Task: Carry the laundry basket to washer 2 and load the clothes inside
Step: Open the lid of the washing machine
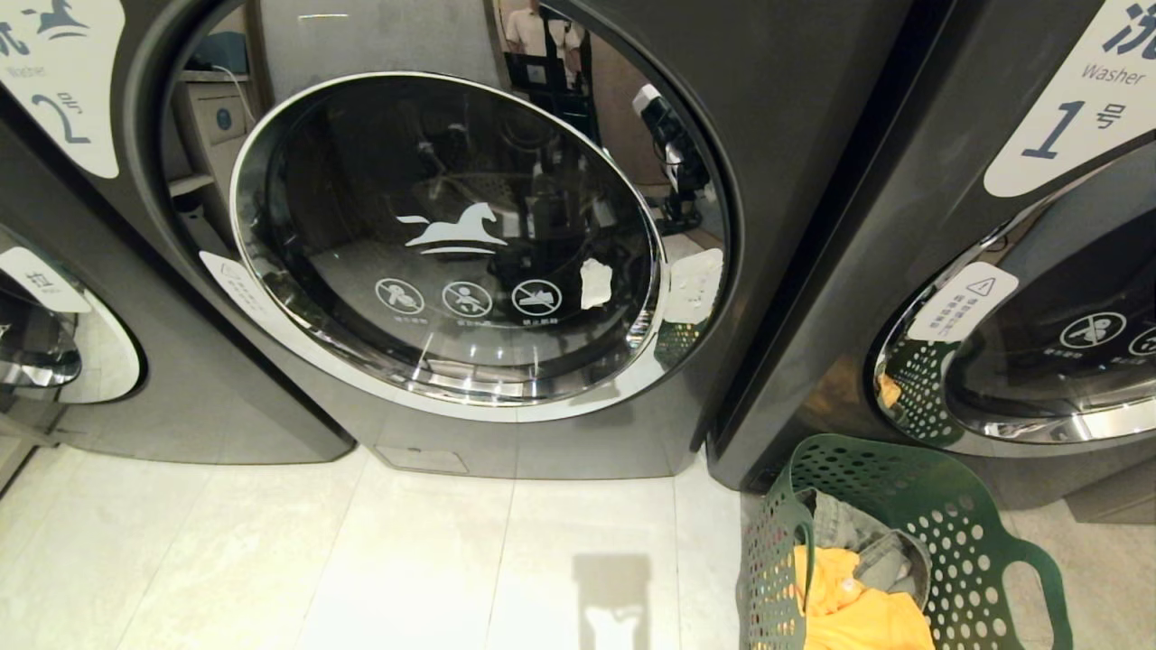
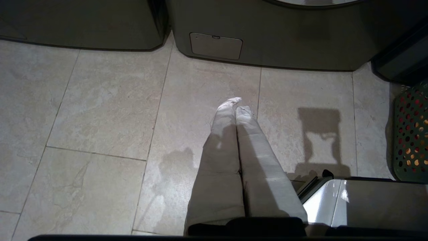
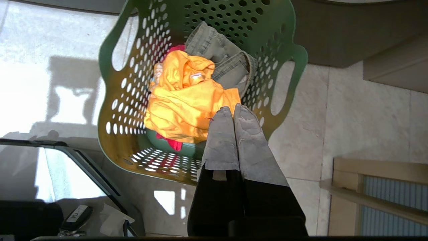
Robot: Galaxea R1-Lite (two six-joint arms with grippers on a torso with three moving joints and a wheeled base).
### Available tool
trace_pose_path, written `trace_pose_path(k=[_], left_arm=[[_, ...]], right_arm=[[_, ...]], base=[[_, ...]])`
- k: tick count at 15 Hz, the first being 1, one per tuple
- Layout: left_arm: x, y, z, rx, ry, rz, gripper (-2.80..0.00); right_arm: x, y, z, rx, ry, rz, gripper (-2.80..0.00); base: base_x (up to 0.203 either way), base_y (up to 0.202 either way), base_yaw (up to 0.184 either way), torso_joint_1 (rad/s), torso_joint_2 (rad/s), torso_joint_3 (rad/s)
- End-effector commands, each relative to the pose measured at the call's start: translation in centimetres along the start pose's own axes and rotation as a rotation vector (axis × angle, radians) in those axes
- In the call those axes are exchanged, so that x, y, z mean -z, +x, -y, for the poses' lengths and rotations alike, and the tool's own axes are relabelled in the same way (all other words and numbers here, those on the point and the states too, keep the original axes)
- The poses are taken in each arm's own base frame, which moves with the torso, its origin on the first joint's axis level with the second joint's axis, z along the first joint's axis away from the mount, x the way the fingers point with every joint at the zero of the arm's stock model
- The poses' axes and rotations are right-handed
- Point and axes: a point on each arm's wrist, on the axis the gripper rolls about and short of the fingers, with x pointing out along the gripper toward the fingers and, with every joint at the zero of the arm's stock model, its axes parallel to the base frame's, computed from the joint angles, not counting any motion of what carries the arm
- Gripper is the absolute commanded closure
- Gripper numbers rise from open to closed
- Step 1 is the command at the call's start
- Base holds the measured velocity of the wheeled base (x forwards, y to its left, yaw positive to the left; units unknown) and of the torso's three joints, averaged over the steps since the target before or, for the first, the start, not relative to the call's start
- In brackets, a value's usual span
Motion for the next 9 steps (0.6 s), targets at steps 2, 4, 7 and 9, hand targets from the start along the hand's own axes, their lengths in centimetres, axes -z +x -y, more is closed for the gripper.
trace_pose_path(k=[2, 4, 7, 9], left_arm=[[0.0, 0.0, 0.0, -0.001, -0.001, -0.005, 0.00], [0.0, 0.0, 0.0, -0.001, -0.001, -0.005, 0.00], [0.0, 0.0, 0.0, -0.001, -0.001, -0.005, 0.00], [0.1, 0.0, 0.0, -0.001, -0.001, -0.007, 0.00]], right_arm=[[0.1, 0.0, 0.0, -0.094, -0.028, 0.012, 0.00], [0.1, -0.2, 0.0, -0.119, -0.031, 0.045, 0.00], [0.9, -1.6, 0.0, -0.083, -0.008, 0.215, 0.00], [1.2, -2.0, 0.1, -0.063, 0.036, 0.285, 0.00]], base=[[0.000, 0.000, 0.000, 0.000, 0.00, 0.000], [0.000, 0.000, 0.000, 0.000, 0.00, 0.000], [0.000, 0.000, 0.000, 0.000, 0.00, 0.000], [0.000, 0.000, 0.000, 0.000, 0.00, 0.000]])
